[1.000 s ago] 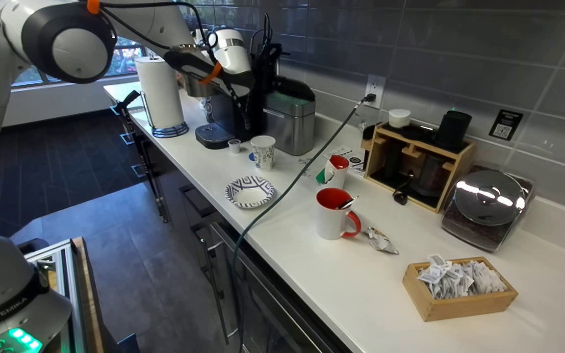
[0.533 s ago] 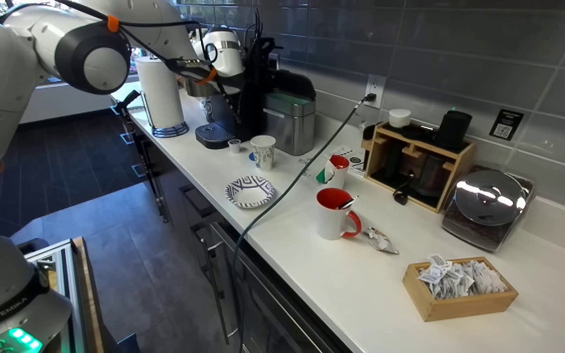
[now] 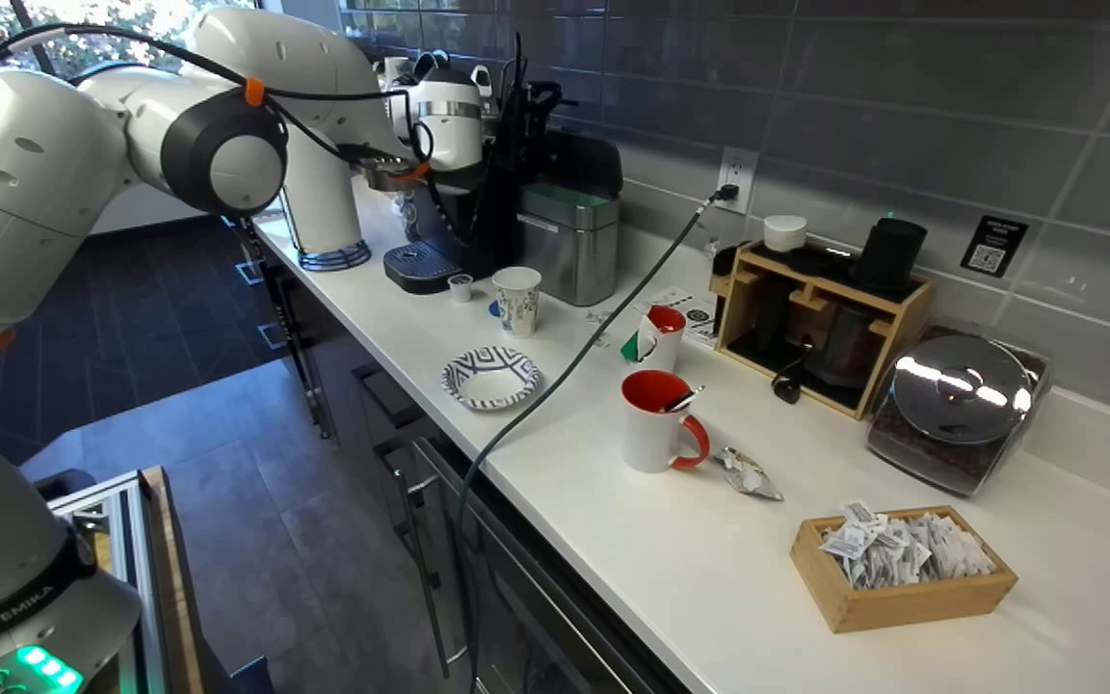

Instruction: Open the silver bin.

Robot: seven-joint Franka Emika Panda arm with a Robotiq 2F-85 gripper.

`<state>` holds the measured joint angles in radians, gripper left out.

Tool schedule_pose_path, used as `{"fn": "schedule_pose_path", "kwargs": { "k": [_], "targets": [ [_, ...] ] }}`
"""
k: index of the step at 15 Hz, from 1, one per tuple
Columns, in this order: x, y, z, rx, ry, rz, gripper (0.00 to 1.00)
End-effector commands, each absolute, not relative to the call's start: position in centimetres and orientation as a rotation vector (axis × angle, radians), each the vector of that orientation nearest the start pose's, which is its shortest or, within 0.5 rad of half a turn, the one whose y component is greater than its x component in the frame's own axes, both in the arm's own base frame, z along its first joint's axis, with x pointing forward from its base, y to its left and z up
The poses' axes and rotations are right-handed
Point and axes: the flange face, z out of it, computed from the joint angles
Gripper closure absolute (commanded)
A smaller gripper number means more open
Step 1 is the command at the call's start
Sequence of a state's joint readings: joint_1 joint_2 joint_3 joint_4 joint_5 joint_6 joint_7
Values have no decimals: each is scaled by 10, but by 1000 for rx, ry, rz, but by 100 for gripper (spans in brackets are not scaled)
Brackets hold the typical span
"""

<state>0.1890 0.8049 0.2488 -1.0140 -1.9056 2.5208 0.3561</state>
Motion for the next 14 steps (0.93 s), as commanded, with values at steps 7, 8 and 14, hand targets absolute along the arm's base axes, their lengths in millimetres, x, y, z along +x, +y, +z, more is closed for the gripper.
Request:
{"fn": "schedule_pose_path", "kwargs": {
  "k": [7, 8, 14],
  "targets": [
    [789, 264, 465, 1536, 919, 1071, 0],
    [789, 263, 463, 1548, 922, 1072, 0],
    [791, 268, 469, 1582, 900, 1116, 0]
  ]
}}
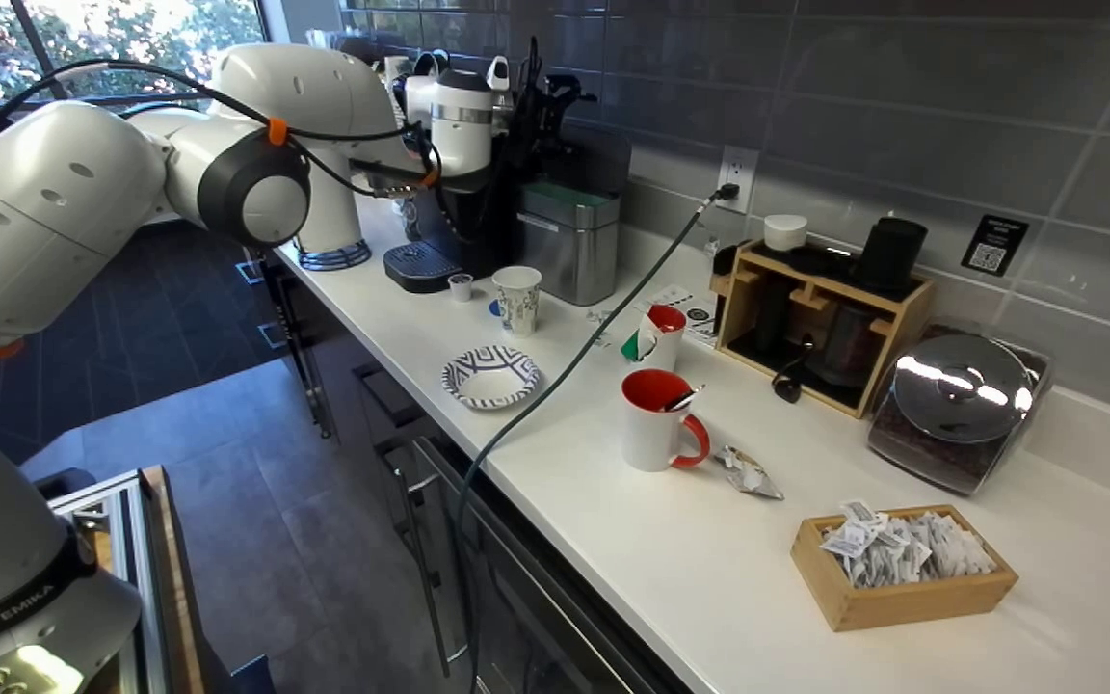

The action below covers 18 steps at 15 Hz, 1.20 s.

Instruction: Open the silver bin.

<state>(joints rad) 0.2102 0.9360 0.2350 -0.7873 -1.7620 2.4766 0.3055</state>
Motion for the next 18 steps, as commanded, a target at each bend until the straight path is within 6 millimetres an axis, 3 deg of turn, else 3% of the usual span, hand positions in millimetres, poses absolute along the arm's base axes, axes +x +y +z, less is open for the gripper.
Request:
{"fn": "schedule_pose_path", "kwargs": {
  "k": [1, 6, 12, 15, 18],
  "targets": [
    [791, 268, 470, 1585, 892, 1121, 0],
    [783, 259, 477, 1672, 943, 1167, 0],
    [753, 229, 466, 1781, 1019, 1267, 0],
    [727, 209, 469, 1787, 1092, 1408, 0],
    [717, 199, 498, 1694, 1186, 1581, 0]
  ]
}}
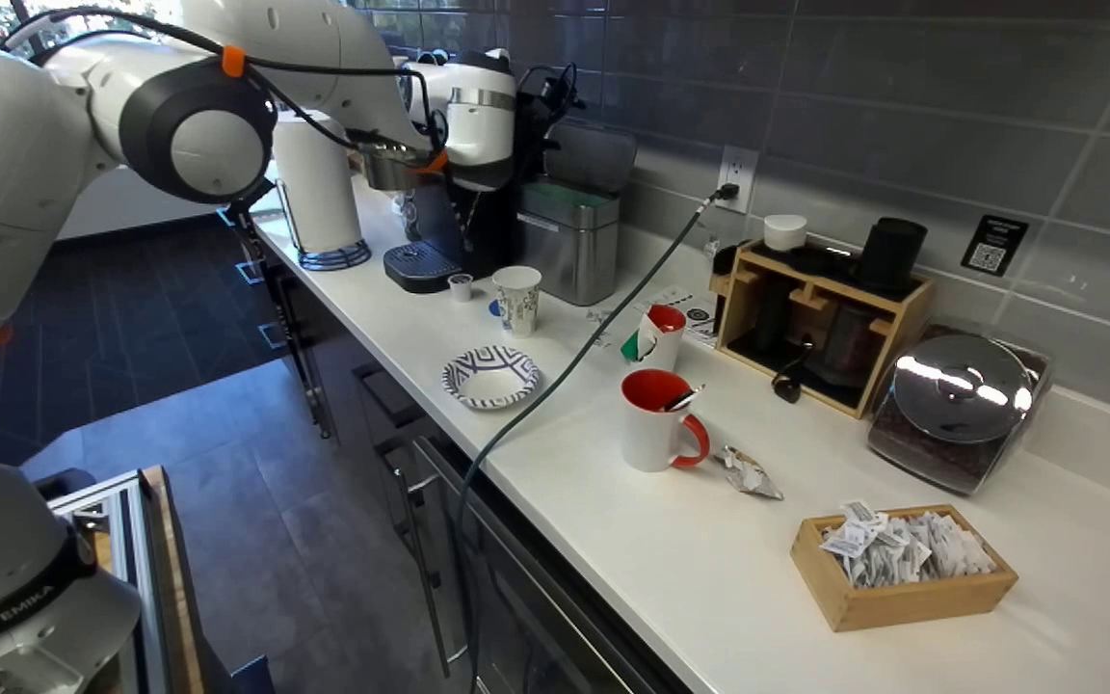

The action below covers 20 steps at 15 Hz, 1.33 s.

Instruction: Open the silver bin.

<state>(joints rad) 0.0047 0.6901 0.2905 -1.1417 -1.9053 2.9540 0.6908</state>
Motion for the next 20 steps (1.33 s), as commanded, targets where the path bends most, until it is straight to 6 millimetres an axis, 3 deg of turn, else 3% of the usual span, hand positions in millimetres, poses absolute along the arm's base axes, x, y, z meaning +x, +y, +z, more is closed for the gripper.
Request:
{"fn": "schedule_pose_path", "kwargs": {
  "k": [1, 4, 8, 9, 12, 15, 20],
  "targets": [
    [714, 195, 511, 1667, 1196, 1627, 0],
    [705, 190, 550, 1579, 1197, 1743, 0],
    [691, 203, 605, 1445, 1189, 1883, 0],
    [682, 204, 603, 1495, 1181, 1904, 0],
    [682, 205, 612, 1482, 1166, 1908, 0],
    [684, 203, 608, 1495, 1167, 1906, 0],
    [640, 179, 557, 1663, 1468, 1730, 0]
  ]
}}
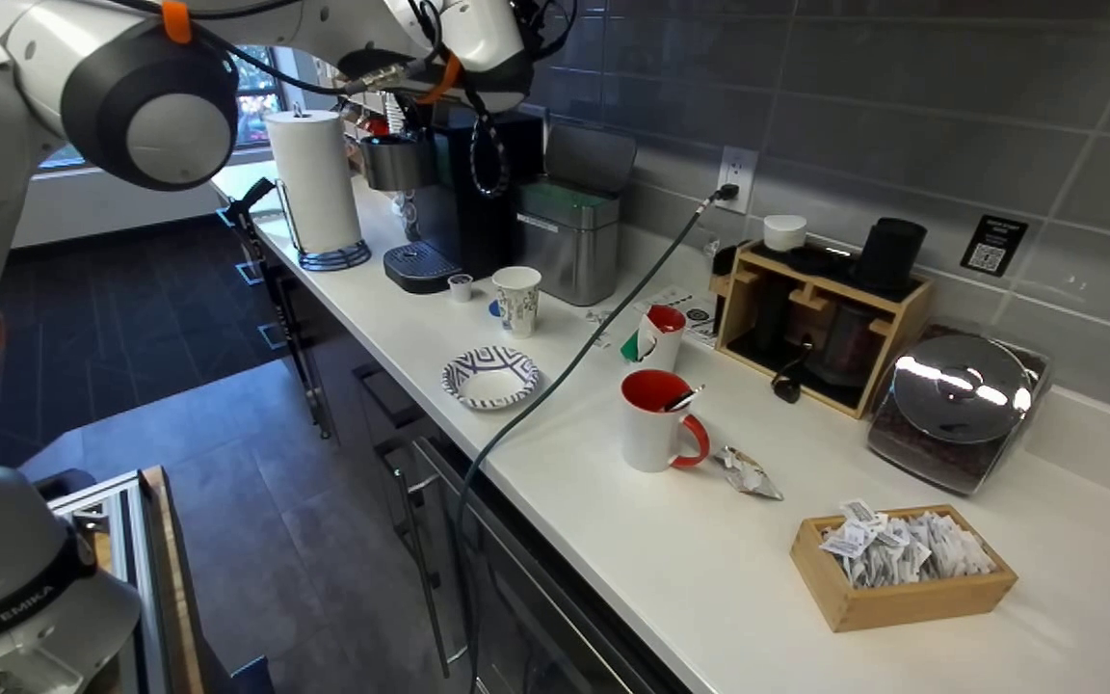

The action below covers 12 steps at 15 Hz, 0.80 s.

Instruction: Open the silver bin.

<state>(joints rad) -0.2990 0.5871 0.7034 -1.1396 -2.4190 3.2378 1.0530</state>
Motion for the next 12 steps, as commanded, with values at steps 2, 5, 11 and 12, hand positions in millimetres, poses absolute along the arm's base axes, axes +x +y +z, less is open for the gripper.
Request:
{"fn": "schedule_pose_path", "kwargs": {
  "k": [2, 5, 11, 12],
  "targets": [
    [620, 170, 542, -2024, -1886, -1970, 0],
    [581, 160, 534, -1939, -1980, -1727, 0],
    [569, 159, 568, -1752, -1976, -1825, 0],
    [572, 158, 564, -1767, -1981, -1809, 0]
  ]
}}
